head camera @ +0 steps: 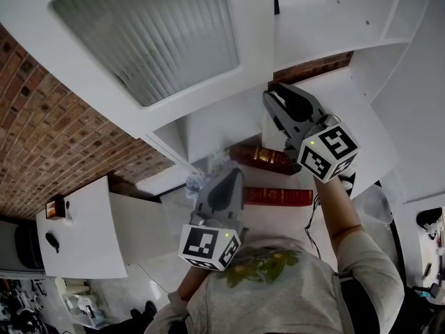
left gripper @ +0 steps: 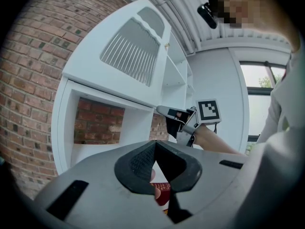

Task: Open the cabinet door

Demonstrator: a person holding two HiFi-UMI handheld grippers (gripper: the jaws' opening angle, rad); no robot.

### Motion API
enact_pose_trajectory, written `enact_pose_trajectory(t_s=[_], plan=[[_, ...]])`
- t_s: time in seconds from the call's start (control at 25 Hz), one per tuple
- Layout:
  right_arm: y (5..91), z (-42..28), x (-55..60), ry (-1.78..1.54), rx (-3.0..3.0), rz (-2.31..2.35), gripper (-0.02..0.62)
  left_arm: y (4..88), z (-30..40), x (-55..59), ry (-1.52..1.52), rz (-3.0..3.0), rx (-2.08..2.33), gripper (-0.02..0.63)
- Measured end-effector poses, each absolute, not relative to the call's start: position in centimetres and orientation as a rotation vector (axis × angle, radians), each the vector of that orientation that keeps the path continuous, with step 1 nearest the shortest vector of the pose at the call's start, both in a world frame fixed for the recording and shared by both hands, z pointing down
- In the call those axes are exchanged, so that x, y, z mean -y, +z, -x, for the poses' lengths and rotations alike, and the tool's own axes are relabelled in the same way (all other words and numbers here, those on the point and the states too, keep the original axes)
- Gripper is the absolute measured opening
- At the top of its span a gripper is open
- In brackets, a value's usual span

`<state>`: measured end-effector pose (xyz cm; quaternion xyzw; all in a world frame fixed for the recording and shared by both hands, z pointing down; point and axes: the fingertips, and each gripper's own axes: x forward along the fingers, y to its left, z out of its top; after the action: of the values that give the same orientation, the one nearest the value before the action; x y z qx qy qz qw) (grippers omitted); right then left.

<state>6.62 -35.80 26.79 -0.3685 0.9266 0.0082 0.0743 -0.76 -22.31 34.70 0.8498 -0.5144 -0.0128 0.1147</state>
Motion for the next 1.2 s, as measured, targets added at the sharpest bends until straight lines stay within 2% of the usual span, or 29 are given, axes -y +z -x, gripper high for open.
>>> enact_pose_trajectory(t_s=[0.68, 1.2], plan=[[26.5, -6.7, 37.7, -0.066, -2.748, 0.948, 0.078, 34.8, 0.7, 22.9, -0.012, -2.47, 1.52, 0.009], [26.5, -6.3, 37.8, 0.021, -2.836, 0.709, 0.081, 35.1, 0.5, 22.8, 0.007, -2.469, 1.52, 0.009]])
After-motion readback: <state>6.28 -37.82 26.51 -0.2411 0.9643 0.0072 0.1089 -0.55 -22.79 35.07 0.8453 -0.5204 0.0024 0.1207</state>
